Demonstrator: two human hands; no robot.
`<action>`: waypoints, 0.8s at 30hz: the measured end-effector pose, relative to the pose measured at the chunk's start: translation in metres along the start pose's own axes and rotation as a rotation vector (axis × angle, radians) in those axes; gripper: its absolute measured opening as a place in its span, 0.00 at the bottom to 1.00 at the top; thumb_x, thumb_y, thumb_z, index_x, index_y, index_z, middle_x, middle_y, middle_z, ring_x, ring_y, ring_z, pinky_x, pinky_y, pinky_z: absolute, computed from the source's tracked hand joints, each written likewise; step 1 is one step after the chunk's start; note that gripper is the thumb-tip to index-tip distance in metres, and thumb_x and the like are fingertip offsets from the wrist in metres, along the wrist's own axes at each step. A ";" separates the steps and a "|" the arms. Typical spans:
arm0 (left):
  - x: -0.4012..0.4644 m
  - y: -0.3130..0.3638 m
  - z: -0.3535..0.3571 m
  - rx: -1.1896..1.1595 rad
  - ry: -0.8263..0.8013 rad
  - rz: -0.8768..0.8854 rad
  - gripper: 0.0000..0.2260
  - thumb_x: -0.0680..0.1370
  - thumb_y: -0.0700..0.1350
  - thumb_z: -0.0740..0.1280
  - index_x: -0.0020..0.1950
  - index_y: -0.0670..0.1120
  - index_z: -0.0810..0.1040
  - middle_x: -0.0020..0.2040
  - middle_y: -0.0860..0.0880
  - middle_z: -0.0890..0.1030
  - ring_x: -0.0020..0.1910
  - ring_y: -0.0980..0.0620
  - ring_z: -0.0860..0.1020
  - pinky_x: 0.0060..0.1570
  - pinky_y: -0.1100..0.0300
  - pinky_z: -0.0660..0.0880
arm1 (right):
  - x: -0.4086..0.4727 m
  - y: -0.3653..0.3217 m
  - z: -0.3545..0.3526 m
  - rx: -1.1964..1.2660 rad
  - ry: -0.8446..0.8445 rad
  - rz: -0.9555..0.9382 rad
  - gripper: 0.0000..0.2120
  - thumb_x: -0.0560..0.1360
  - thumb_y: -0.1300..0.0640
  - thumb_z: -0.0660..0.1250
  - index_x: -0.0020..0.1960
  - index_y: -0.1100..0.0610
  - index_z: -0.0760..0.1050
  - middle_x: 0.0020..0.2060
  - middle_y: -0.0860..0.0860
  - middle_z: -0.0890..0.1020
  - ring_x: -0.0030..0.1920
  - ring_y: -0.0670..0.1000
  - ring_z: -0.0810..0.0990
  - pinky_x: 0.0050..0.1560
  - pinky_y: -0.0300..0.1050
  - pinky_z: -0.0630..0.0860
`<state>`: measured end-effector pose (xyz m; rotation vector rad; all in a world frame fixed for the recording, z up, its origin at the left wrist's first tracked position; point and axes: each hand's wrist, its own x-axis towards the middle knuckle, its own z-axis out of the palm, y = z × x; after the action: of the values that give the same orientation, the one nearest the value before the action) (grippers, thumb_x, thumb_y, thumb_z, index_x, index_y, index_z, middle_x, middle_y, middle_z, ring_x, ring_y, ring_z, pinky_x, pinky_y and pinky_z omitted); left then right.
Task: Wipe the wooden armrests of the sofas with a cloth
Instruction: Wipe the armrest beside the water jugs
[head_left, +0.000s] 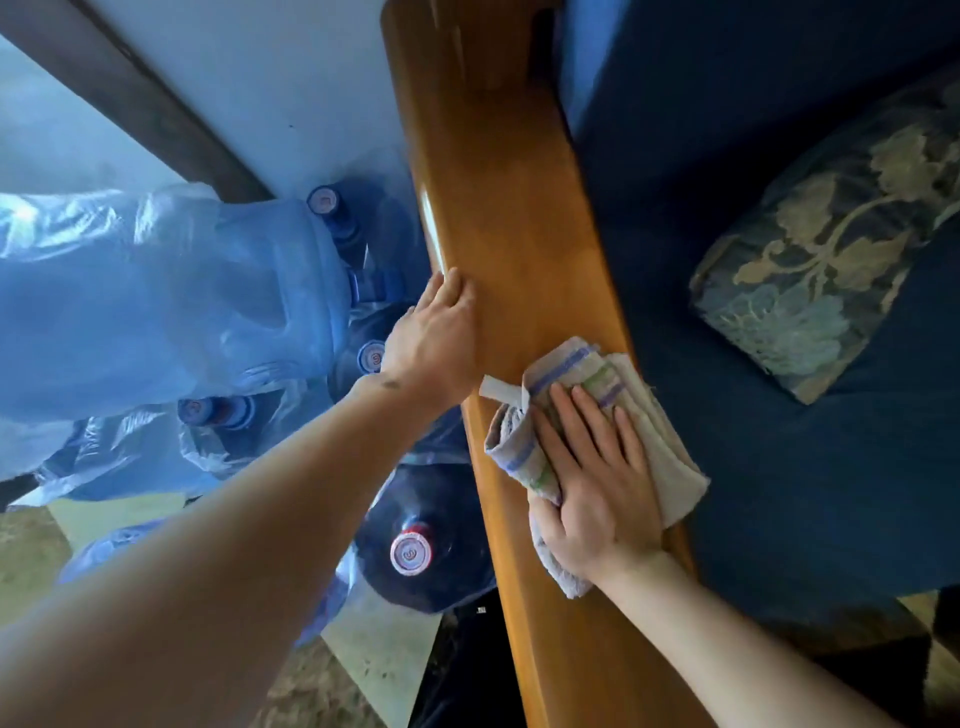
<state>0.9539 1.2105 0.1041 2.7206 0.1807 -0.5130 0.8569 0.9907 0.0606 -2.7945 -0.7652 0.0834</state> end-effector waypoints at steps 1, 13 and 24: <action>0.016 -0.004 -0.009 -0.012 0.008 -0.016 0.33 0.79 0.37 0.65 0.82 0.43 0.56 0.84 0.45 0.56 0.83 0.46 0.50 0.79 0.48 0.60 | 0.030 0.004 0.000 -0.009 -0.005 0.008 0.36 0.74 0.46 0.59 0.81 0.54 0.61 0.80 0.55 0.66 0.80 0.58 0.62 0.78 0.65 0.58; 0.113 -0.018 -0.054 -0.163 0.210 -0.075 0.27 0.79 0.42 0.64 0.79 0.46 0.67 0.77 0.50 0.72 0.74 0.45 0.70 0.63 0.47 0.75 | 0.221 0.014 0.003 -0.089 -0.084 -0.063 0.36 0.77 0.41 0.54 0.81 0.55 0.60 0.82 0.55 0.60 0.82 0.57 0.56 0.80 0.62 0.52; 0.084 -0.026 -0.032 -0.492 0.301 -0.178 0.33 0.83 0.62 0.56 0.83 0.49 0.50 0.72 0.49 0.77 0.67 0.49 0.75 0.56 0.56 0.71 | 0.340 0.026 0.004 -0.062 -0.009 -0.013 0.36 0.77 0.40 0.54 0.82 0.53 0.59 0.81 0.53 0.64 0.81 0.56 0.59 0.81 0.59 0.52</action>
<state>1.0373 1.2515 0.0921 2.2897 0.5530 -0.0791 1.1619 1.1431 0.0538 -2.8492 -0.8018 0.0715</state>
